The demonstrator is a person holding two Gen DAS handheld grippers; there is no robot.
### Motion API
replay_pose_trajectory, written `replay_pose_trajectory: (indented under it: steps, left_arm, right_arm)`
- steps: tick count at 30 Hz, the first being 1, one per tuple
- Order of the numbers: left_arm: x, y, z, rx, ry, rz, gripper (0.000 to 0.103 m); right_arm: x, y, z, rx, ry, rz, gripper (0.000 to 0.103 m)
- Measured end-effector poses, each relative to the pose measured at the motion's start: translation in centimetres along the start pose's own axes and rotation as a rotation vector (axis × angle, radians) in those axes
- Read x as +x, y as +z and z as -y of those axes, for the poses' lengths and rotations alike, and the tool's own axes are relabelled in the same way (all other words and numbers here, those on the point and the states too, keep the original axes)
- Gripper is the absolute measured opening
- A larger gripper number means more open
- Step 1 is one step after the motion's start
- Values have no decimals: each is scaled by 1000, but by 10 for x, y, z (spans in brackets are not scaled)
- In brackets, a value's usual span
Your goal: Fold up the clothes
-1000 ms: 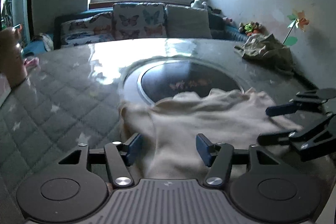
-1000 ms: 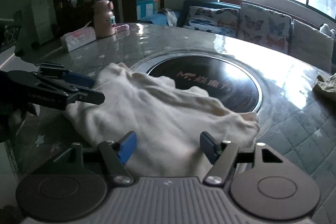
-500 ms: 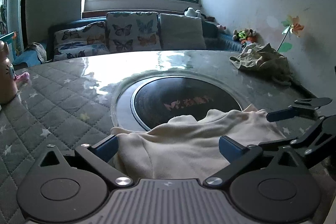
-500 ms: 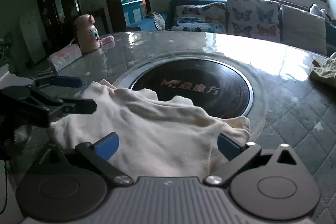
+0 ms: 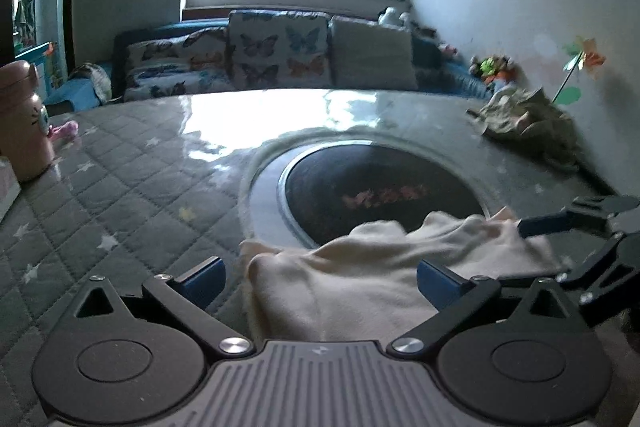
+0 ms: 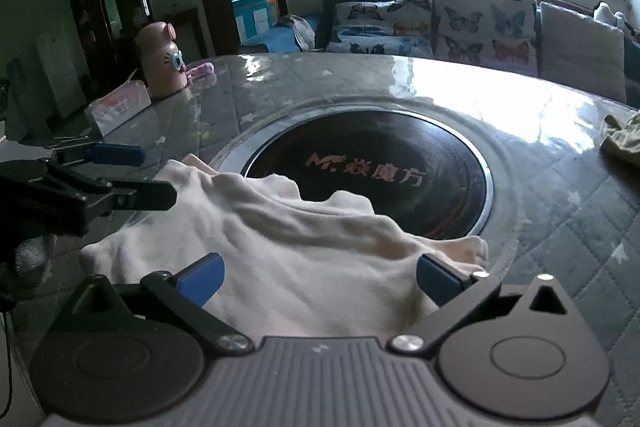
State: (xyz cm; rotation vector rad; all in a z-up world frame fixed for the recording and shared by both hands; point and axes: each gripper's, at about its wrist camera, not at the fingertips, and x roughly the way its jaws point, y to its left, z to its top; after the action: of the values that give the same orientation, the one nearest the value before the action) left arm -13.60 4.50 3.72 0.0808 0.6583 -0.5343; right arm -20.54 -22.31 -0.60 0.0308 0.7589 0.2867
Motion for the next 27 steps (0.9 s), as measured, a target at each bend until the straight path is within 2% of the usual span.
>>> replay_pose_trajectory:
  steps: [5,10,12,14,16,18,21,25,27]
  left_arm:
    - [7,-5,-9,-45,45,-38,100]
    - [10,-8,-18,-91,70,-56,94]
    - [15,-11,-17,-87,90,-79,90]
    - [18,-13,-19,-103,89,-90,90]
    - [13,-13,-19,-115,90,-83,86]
    - [8,-14,-19,-123,91,-76,82]
    - [0,-14,-18,-135,93,-70,79]
    - [-5,-20,-16,-154,81,-84,72]
    - [-6,-22,-15,-157,71,-91,67]
  right_arm:
    - [11,-3,7,32,-27,-38,103]
    - [-1,-3,5,17,-35,5,101]
    - [2,-5,8,25,-45,-9,98]
    - [5,-8,10,32,-52,-22,97]
    - [1,-9,12,37,-57,-8,92]
    - [-6,-8,14,50,-68,15,90]
    - [-17,-9,21,74,-116,40,89]
    - [-18,-15,33,111,-152,13,86]
    - [-16,-18,38,130,-152,-6,81]
